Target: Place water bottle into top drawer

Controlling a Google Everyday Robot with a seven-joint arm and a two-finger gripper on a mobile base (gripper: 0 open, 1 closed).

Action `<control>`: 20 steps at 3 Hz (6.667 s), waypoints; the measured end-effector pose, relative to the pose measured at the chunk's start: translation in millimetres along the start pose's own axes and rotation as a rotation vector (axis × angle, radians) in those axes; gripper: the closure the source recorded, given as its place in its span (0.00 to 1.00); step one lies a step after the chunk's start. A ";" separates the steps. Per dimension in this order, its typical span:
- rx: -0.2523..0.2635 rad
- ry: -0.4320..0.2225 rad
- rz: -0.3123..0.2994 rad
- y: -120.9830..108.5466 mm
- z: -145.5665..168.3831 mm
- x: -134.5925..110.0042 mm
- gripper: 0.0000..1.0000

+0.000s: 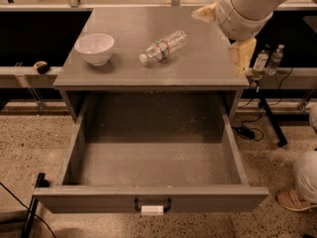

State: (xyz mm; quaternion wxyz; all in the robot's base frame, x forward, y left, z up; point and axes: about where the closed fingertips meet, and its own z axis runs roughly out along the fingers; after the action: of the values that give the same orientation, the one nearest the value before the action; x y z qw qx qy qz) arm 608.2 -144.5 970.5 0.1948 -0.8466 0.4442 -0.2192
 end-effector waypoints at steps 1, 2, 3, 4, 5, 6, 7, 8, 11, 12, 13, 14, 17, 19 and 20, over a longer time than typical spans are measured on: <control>0.123 -0.001 -0.042 -26.5 13.4 13.4 0.00; 0.208 0.008 -0.073 -54.7 29.7 26.1 0.00; 0.229 0.038 -0.091 -77.9 53.6 32.9 0.16; 0.218 0.050 -0.091 -93.9 85.9 39.2 0.23; 0.206 0.022 -0.081 -106.3 116.8 43.0 0.21; 0.203 -0.031 -0.042 -117.5 142.8 45.4 0.21; 0.197 -0.083 -0.015 -127.5 165.4 42.1 0.20; 0.169 -0.138 0.008 -131.6 196.2 33.8 0.21; 0.136 -0.186 0.007 -134.4 210.3 19.7 0.25; 0.136 -0.186 0.007 -135.4 208.6 20.1 0.43; 0.088 -0.226 -0.001 -122.8 228.1 3.0 0.51; 0.084 -0.231 0.001 -123.7 223.5 3.6 0.53; 0.059 -0.308 -0.052 -89.5 134.2 -16.9 0.73; 0.011 -0.278 0.050 -41.9 77.8 -68.2 1.00; -0.092 -0.269 0.071 -6.2 88.2 -116.5 1.00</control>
Offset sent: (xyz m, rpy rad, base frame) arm 0.1089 0.0184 0.0148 0.0874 -0.2885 0.1437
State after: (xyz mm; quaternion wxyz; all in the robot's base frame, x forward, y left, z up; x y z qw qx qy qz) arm 601.0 -31.7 877.7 0.2211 -0.8602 0.4533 -0.0761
